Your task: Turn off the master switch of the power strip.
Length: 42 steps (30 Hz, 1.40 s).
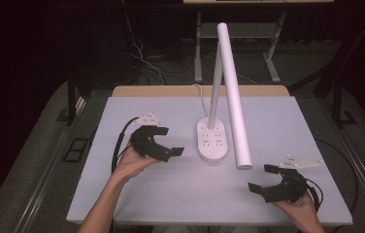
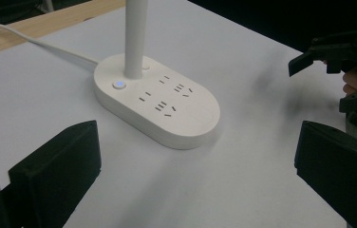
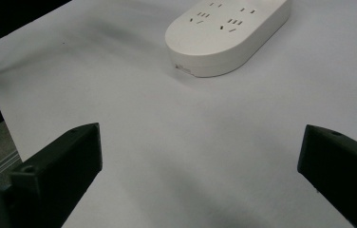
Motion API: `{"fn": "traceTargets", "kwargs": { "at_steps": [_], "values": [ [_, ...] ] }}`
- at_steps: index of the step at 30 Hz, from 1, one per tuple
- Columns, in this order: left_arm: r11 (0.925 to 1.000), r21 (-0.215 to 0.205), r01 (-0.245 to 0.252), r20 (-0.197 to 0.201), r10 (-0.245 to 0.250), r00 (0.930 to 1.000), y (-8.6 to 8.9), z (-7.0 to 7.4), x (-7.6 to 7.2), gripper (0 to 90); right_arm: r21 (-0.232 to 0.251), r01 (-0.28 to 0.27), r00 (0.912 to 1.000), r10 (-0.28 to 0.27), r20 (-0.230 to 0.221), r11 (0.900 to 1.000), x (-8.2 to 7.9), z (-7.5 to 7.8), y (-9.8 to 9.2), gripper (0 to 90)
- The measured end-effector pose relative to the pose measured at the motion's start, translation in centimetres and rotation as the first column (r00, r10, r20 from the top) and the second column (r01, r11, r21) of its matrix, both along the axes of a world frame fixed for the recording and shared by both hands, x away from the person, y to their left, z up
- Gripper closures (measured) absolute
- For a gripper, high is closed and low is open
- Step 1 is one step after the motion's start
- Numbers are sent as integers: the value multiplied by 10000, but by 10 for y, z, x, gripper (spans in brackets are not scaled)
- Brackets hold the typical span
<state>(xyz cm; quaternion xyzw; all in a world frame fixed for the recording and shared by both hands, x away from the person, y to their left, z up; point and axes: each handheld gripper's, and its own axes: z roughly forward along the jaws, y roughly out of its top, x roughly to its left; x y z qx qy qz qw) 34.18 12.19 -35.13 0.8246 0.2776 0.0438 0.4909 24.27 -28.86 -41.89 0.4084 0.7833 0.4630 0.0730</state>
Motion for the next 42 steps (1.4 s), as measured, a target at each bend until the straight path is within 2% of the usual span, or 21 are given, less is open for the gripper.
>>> {"fn": "traceTargets", "kwargs": {
  "at_steps": [12, 23, 38, 42],
  "values": [
    [9999, 65, -128, -123, 129, 9998, -2, -1, 16, 5, -22, -28, 9999, 28, -133, 10000, 0, -1, 0, 4],
    [9988, 489, -32, -213, 42, 9998, -10, 2, 32, 7, -65, -48, 10000, 48, 5, 10000, 1, -1, -1, 4],
    [9987, 438, -253, -303, 266, 9992, -20, 5, 55, 17, -78, -49, 10000, 49, -57, 10000, 0, -1, 0, 4],
    [9979, 590, -271, -335, 291, 9990, -22, 6, 60, 22, -150, -96, 9999, 96, -34, 9998, 1, -2, 1, 4]
  ]
}}
